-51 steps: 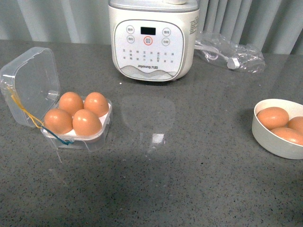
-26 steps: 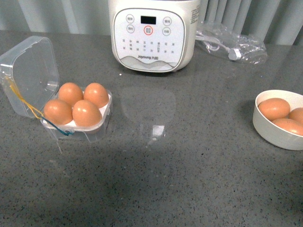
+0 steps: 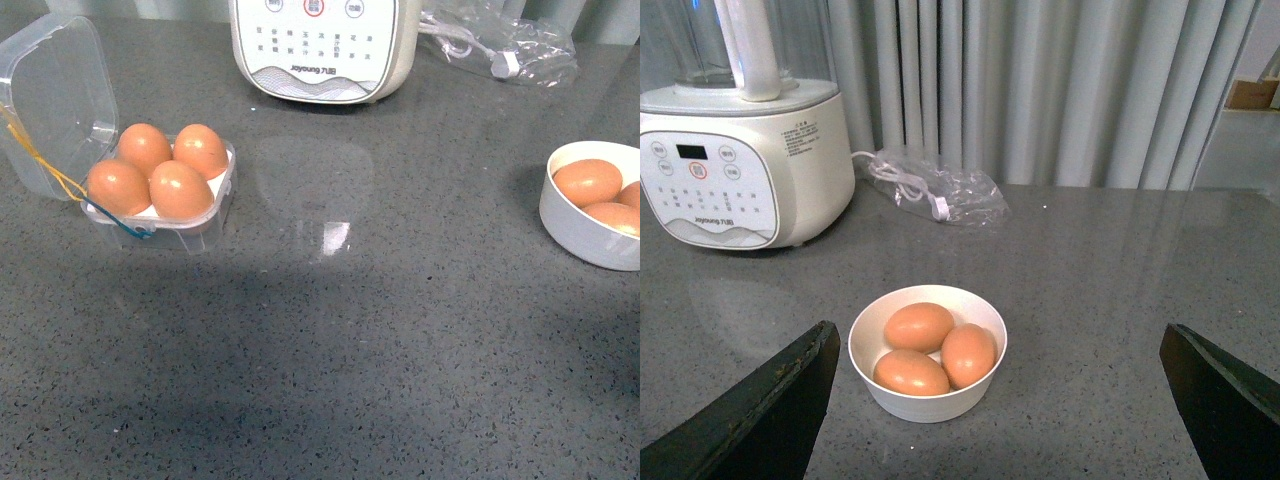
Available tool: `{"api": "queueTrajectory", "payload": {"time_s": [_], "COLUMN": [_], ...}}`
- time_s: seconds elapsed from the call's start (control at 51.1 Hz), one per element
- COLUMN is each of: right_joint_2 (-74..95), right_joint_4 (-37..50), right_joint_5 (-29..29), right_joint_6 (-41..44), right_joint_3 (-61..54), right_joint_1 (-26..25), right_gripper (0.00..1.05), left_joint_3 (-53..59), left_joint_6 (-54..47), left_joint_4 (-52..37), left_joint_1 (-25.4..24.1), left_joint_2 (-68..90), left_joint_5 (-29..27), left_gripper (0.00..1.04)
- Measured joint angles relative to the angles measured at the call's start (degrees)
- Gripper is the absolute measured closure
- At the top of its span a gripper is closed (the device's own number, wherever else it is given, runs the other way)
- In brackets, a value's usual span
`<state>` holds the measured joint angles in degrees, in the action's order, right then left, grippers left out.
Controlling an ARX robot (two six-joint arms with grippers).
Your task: Put egg into box
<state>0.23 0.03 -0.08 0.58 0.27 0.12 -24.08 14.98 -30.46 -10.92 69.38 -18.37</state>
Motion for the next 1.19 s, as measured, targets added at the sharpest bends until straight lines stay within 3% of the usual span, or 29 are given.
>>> {"api": "queueTrajectory", "payload": {"time_s": [0.254, 0.489, 0.568, 0.646, 0.744, 0.822, 0.881, 0.959, 1.175, 1.194], "right_joint_2": [0.0, 0.0, 0.0, 0.0, 0.0, 0.0, 0.0, 0.0, 0.0, 0.0], "right_joint_4": [0.0, 0.0, 0.0, 0.0, 0.0, 0.0, 0.0, 0.0, 0.0, 0.0], "right_joint_5": [0.0, 0.0, 0.0, 0.1, 0.0, 0.0, 0.0, 0.0, 0.0, 0.0], "right_joint_6": [0.0, 0.0, 0.0, 0.0, 0.0, 0.0, 0.0, 0.0, 0.0, 0.0], "right_joint_3": [0.0, 0.0, 0.0, 0.0, 0.0, 0.0, 0.0, 0.0, 0.0, 0.0], "right_joint_1": [0.0, 0.0, 0.0, 0.0, 0.0, 0.0, 0.0, -0.1, -0.1, -0.1], "right_gripper": [0.07, 0.07, 0.07, 0.07, 0.07, 0.07, 0.07, 0.07, 0.07, 0.07], "left_joint_3": [-14.6, -19.2, -18.5, -16.9, -12.9, -4.8, -0.2, 3.9, 13.0, 13.6], "left_joint_6": [3.2, 6.6, 7.0, 7.3, 4.5, -5.5, -9.6, -12.5, -14.1, -14.1], "left_joint_4": [3.3, 10.3, 9.0, 7.6, 1.9, -18.4, -26.5, -28.4, -26.4, -26.1], "left_joint_1": [-0.2, 8.8, 8.3, 3.5, -0.1, -2.4, -1.1, 1.0, 4.0, 4.2], "left_joint_2": [21.4, 23.9, 22.8, 20.2, 16.6, 15.8, 14.1, 10.1, -0.9, -1.7], "left_joint_5": [-0.4, 10.4, 6.1, -0.5, -2.9, 18.5, 27.5, 28.7, 24.5, 24.5], "left_gripper": [0.07, 0.07, 0.07, 0.07, 0.07, 0.24, 0.36, 0.53, 1.01, 1.01]}}
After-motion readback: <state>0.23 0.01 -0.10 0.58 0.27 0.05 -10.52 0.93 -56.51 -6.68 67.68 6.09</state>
